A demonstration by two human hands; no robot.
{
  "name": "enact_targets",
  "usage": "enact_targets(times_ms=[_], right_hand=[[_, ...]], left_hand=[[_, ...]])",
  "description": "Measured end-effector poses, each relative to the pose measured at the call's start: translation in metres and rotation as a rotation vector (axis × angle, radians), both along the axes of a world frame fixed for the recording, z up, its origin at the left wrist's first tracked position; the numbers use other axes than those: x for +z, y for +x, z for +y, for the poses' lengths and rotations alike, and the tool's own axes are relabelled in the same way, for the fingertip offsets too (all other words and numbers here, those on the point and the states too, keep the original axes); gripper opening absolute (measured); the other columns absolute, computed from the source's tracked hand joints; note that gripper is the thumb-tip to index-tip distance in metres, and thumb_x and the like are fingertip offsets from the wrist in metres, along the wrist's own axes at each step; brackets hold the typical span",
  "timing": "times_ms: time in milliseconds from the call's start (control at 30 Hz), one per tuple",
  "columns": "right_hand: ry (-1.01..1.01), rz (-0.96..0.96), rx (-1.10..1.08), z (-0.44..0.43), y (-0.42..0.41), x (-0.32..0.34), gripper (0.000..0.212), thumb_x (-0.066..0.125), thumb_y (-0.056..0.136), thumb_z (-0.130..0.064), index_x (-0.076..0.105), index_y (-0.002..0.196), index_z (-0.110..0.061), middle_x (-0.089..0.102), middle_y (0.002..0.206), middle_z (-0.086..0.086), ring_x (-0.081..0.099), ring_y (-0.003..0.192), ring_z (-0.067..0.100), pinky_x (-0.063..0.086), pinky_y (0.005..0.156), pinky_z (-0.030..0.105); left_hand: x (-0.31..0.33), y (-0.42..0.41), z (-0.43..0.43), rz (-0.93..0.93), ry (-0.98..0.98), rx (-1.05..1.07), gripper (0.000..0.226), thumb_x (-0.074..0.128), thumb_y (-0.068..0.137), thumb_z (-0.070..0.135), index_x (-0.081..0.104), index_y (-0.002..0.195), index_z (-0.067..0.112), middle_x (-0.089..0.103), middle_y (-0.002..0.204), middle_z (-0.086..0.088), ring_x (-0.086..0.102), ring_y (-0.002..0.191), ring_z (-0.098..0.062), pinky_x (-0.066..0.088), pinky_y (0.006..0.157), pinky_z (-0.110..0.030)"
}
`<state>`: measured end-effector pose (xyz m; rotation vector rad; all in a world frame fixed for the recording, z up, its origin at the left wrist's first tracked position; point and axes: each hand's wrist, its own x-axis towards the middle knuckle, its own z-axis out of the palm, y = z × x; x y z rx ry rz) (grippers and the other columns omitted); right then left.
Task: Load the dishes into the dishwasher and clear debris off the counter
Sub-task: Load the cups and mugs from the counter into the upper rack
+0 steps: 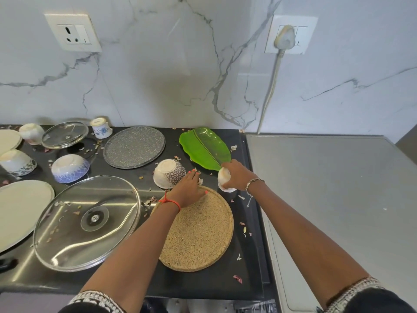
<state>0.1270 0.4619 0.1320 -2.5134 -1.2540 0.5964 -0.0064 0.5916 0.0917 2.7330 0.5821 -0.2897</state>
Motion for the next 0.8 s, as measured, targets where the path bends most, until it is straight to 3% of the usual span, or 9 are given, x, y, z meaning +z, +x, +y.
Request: enact_targets(times_ms=[400, 800], right_hand=[[0.15, -0.059, -0.017, -0.035, -0.053, 0.032, 0.07, 0.076, 0.07, -0.02, 0.044, 0.133, -0.016, 0.041, 0.131, 0.013, 0.048, 0.118, 0.032, 0.043, 0.099, 0.044], [0.172, -0.127, 0.037, -0.141, -0.207, 0.035, 0.07, 0.077, 0.07, -0.022, 0.045, 0.132, -0.02, 0.043, 0.125, 0.01, 0.049, 0.115, 0.028, 0.043, 0.097, 0.036]], left_hand=[[0.017, -0.096, -0.045, -0.185, 0.157, 0.04, 0.071, 0.043, 0.095, 0.043, 0.013, 0.148, 0.006, 0.011, 0.156, -0.008, 0.008, 0.145, -0.021, 0.007, 0.117, -0.033], [0.004, -0.251, -0.151, -0.218, 0.172, 0.092, 0.075, 0.044, 0.094, 0.044, 0.01, 0.149, 0.006, 0.007, 0.157, -0.008, 0.001, 0.146, -0.021, 0.0, 0.117, -0.034]])
